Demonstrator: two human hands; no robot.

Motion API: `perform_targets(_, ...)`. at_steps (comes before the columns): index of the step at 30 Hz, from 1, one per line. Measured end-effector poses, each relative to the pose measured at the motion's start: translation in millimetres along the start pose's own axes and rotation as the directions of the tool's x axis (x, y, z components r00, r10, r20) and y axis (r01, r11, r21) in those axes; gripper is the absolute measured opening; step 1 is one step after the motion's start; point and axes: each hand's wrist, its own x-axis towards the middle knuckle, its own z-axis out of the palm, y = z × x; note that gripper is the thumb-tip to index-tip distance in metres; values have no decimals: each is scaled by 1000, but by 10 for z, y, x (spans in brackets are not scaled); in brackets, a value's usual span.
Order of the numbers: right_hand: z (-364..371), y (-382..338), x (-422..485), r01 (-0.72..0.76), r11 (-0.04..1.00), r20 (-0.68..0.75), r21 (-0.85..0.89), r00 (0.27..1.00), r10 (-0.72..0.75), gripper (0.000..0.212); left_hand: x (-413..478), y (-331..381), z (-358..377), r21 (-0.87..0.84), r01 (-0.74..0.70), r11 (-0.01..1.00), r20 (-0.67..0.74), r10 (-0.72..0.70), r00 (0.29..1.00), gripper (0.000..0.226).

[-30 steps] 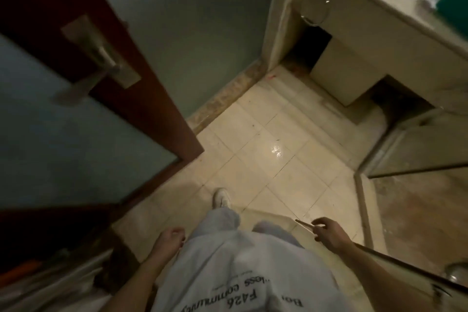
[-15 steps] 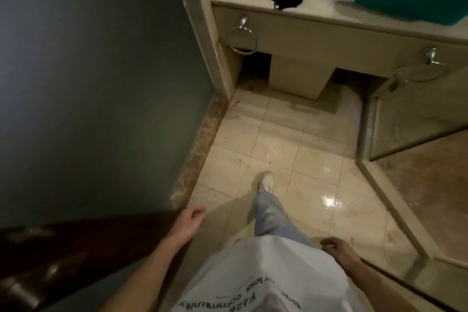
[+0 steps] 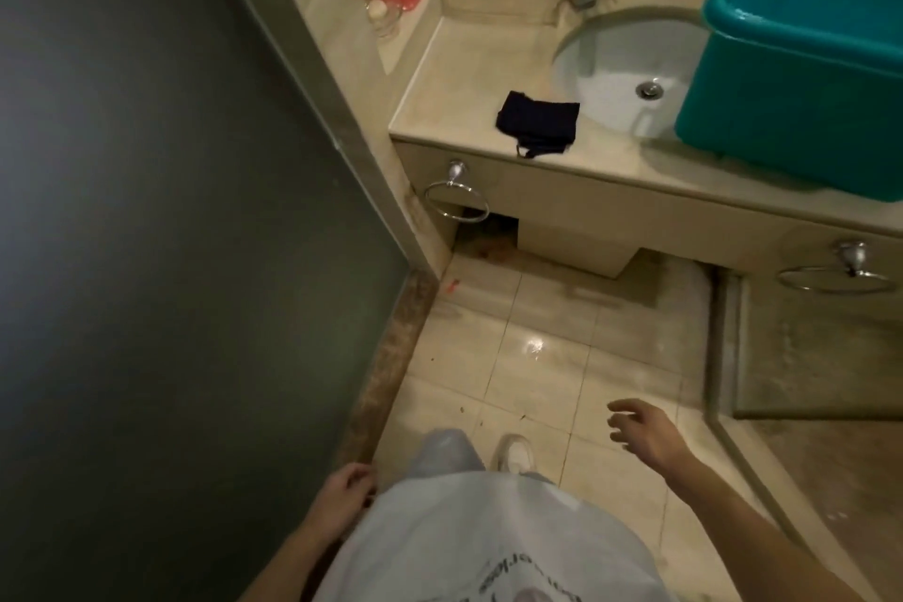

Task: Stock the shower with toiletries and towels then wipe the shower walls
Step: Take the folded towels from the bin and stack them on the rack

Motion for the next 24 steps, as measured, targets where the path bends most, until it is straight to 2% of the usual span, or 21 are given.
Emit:
perform_targets(5,-249,-332,323,-50,997,-59,56,997,53,21,611,732,-78,112,-25,993,55,19,998,11)
perform_targets(8,-334,-359,414,-156,983,-107,95,980,166,23,1018,1403,-107,150,-117,982,112,100,989,13)
perform_targets(12,-369,-440,259,-304,941,-155,149,932,326,21,1560,2403,-150,212,-163,964,174,127,977,16)
perform_targets(14,-379,-523,182,-333,923,-186,196,911,368,23,1742,2885,-130,255,-241,937,238,180,954,16)
perform_targets(18,-611,-927,177,-213,884,-322,416,875,363,26,1582,4080,28,294,-483,825,451,326,831,12)
perform_targets(21,-986,-1396,179,-28,827,-473,561,809,349,22,1337,4861,214,249,-641,726,550,439,711,15)
perform_targets(22,-1147,-1556,186,39,826,-538,563,776,330,21,1250,5090,292,213,-695,687,565,493,662,13)
perform_targets(24,-1498,-1839,203,155,865,-709,477,649,275,23,994,5497,450,139,-808,573,579,615,536,13)
